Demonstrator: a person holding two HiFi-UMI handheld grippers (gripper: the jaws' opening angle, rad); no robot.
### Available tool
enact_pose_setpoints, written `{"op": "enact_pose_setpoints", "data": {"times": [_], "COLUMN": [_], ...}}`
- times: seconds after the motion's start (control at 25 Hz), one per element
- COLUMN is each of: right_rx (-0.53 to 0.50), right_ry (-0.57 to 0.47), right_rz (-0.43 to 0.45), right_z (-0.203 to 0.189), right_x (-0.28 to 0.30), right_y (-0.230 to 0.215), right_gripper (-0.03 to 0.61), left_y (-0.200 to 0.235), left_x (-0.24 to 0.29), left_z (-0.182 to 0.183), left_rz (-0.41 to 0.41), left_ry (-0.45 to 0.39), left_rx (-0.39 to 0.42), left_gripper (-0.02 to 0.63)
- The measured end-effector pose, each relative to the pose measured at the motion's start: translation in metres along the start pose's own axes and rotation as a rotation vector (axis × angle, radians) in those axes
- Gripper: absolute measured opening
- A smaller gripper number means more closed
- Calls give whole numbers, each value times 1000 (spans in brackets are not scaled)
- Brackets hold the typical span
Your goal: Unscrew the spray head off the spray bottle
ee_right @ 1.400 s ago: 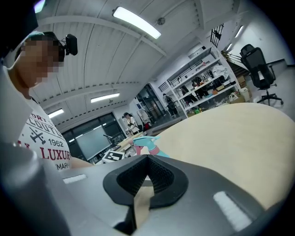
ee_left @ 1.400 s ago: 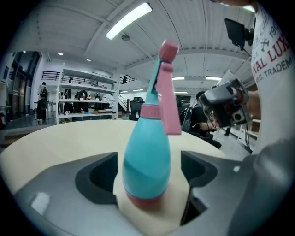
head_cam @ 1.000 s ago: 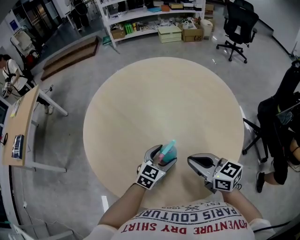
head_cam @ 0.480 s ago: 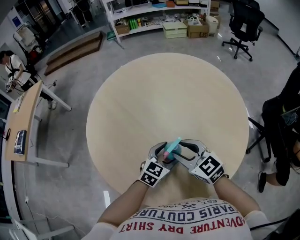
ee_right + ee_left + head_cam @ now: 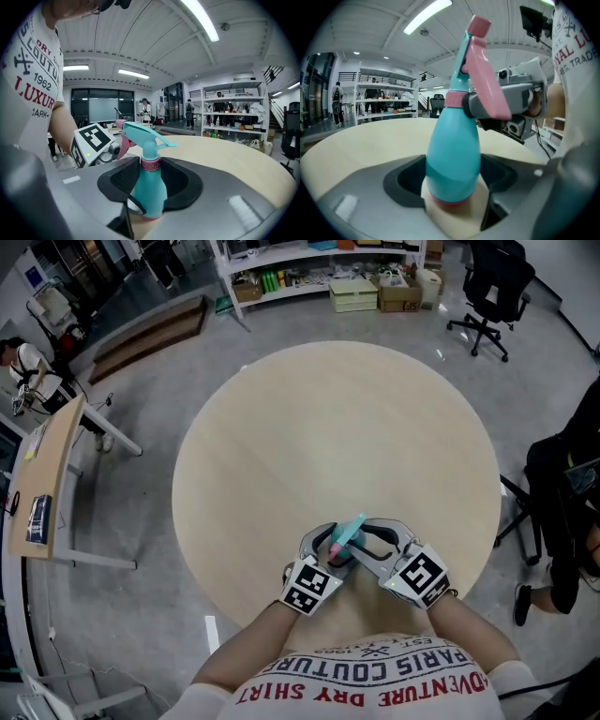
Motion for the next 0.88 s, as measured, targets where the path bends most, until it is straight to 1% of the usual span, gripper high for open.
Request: {"op": "enact_pose_setpoints", "data": {"times": [0.2,0.44,0.56,0.64,0.76,0.8,0.88], "right_rx": [-44,-155,-189,-198,-206,-185,-91], "right_ry": [7,46,52,53,47,38,6], "right_rz": [137,289,366,377,311,289,268], "right_z": [2,7,4,5,5,3,-1], "right_x": [-4,0,0,0,1,-1,-10], "right_y": [-9,-14,-17,-15,-9,-7,-4], "right_gripper": [130,123,120,120,124,129,149], "left_y": [3,9,9,10,12,13,14], "left_x": [2,1,2,1,-5,-6,-6], "left_z": [5,4,3,2,-2,-3,-3], "left_rz": [-81,-208,-275,-290,-259,-240,-190], "left_ry": [8,30,43,46,26,18,11], "left_rx": [71,176,227,238,206,187,145], "left_gripper": [351,351,351,351,353,353,353]}}
Point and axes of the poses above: the fingertips, and each gripper's own axes: x forward along the fingers, y to its left, z out of its top, the point moved 4 cm from there along -x, backward along the fingers, and after that the axes turned 11 degrees about y, right-handed, at the moved point
